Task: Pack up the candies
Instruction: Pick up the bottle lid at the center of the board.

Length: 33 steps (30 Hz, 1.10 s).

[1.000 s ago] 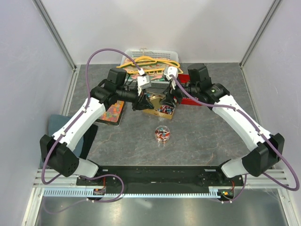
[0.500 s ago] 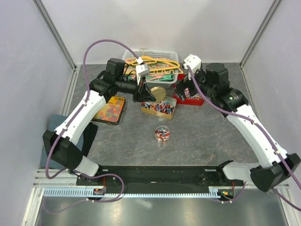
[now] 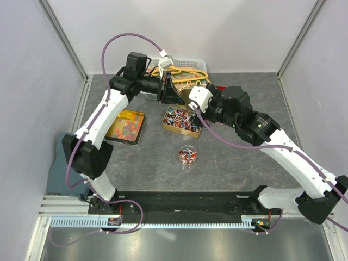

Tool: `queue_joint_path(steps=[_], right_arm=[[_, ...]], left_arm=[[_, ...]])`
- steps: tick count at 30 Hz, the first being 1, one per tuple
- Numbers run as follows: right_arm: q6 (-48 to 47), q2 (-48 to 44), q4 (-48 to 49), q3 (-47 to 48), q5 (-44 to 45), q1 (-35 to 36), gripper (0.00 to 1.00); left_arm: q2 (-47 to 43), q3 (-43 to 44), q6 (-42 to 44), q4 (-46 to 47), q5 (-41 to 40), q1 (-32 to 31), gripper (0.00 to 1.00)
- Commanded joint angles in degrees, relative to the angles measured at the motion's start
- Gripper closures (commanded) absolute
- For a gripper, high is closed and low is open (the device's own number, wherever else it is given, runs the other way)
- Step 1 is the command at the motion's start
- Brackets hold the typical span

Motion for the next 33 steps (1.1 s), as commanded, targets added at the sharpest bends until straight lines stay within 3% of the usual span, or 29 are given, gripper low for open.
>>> queue_joint_path(steps=[1, 9, 21, 29, 33], right_arm=[[-3.08, 1.34, 0.42, 3.86, 6.62, 2.41, 0.03], [-6.59, 5.39, 3.75, 3.97, 16.29, 8.30, 0.02], [-6.42, 7.59, 5.52, 4.93, 19.11, 10.42, 0.04], [-6.24, 8.64, 5.17, 6.68, 19.20, 11.21, 0.10], [-6.24, 8.82, 4.90, 7.04, 19.11, 11.47, 0.23]], left_arm=[[2.15, 2.52, -5.75, 1.00, 6.78, 0.06, 0.98], [4.17, 2.26, -8.11, 1.78, 11.35, 0.06, 0.98], [4.35, 1.20, -8.91, 2.75, 12.41, 0.06, 0.98], [4.44, -0.20, -8.65, 2.84, 12.24, 0.15, 0.98], [4.61, -0.56, -8.56, 2.93, 11.88, 0.15, 0.98]])
